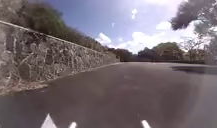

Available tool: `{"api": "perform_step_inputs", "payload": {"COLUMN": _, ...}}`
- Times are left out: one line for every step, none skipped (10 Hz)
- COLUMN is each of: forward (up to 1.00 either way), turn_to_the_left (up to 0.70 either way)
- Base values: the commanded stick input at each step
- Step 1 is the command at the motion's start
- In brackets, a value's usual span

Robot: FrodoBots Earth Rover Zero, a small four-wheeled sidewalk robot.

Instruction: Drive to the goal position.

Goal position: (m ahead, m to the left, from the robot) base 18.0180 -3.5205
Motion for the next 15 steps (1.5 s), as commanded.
{"api": "perform_step_inputs", "payload": {"forward": 0.50, "turn_to_the_left": 0.00}}
{"api": "perform_step_inputs", "payload": {"forward": 0.50, "turn_to_the_left": 0.00}}
{"api": "perform_step_inputs", "payload": {"forward": 0.50, "turn_to_the_left": 0.00}}
{"api": "perform_step_inputs", "payload": {"forward": 0.50, "turn_to_the_left": 0.00}}
{"api": "perform_step_inputs", "payload": {"forward": 0.50, "turn_to_the_left": 0.00}}
{"api": "perform_step_inputs", "payload": {"forward": 0.50, "turn_to_the_left": 0.00}}
{"api": "perform_step_inputs", "payload": {"forward": 0.50, "turn_to_the_left": 0.00}}
{"api": "perform_step_inputs", "payload": {"forward": 0.50, "turn_to_the_left": 0.00}}
{"api": "perform_step_inputs", "payload": {"forward": 0.50, "turn_to_the_left": 0.00}}
{"api": "perform_step_inputs", "payload": {"forward": 0.50, "turn_to_the_left": 0.00}}
{"api": "perform_step_inputs", "payload": {"forward": 0.50, "turn_to_the_left": 0.00}}
{"api": "perform_step_inputs", "payload": {"forward": 0.50, "turn_to_the_left": 0.00}}
{"api": "perform_step_inputs", "payload": {"forward": 0.50, "turn_to_the_left": 0.00}}
{"api": "perform_step_inputs", "payload": {"forward": 0.50, "turn_to_the_left": 0.00}}
{"api": "perform_step_inputs", "payload": {"forward": 0.50, "turn_to_the_left": 0.00}}
